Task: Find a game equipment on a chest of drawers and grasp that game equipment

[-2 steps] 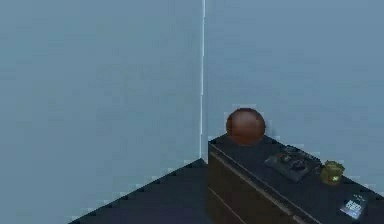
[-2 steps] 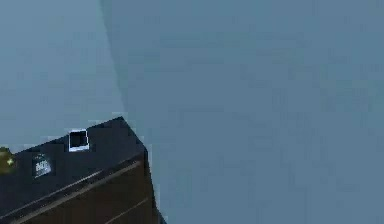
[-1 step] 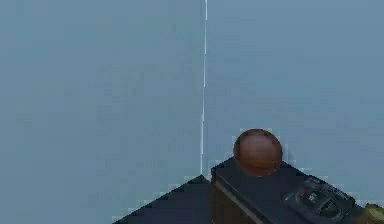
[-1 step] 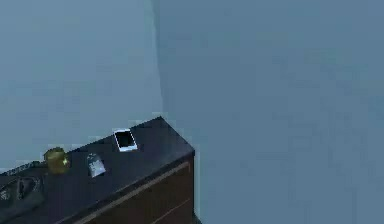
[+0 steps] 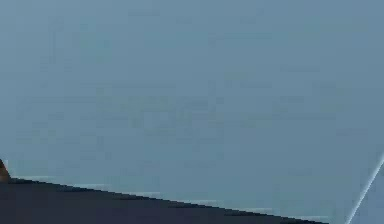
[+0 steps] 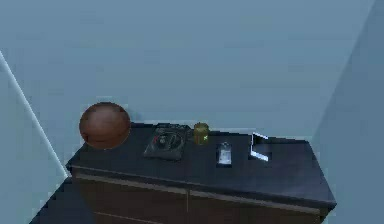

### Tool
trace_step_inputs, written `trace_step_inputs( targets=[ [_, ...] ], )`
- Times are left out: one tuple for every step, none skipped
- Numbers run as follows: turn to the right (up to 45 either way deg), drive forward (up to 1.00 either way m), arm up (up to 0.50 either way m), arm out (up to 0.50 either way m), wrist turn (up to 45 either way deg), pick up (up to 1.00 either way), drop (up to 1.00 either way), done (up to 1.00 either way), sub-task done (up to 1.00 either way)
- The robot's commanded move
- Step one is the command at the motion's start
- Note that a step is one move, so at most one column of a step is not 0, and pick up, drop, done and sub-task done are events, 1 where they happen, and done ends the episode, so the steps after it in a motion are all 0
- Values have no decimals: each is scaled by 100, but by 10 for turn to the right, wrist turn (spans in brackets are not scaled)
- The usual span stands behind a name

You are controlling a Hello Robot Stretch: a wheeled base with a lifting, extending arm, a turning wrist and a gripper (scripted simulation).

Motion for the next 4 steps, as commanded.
trace_step_inputs(
  targets=[
    [-240, 0, 0, 0, 0, 0, 0, 0, 0],
    [0, 5, 0, 0, 0, 0, 0, 0, 0],
    [450, 0, 0, 0, 0, 0, 0, 0, 0],
    [-90, 0, 0, 0, 0, 0, 0, 0, 0]
  ],
)
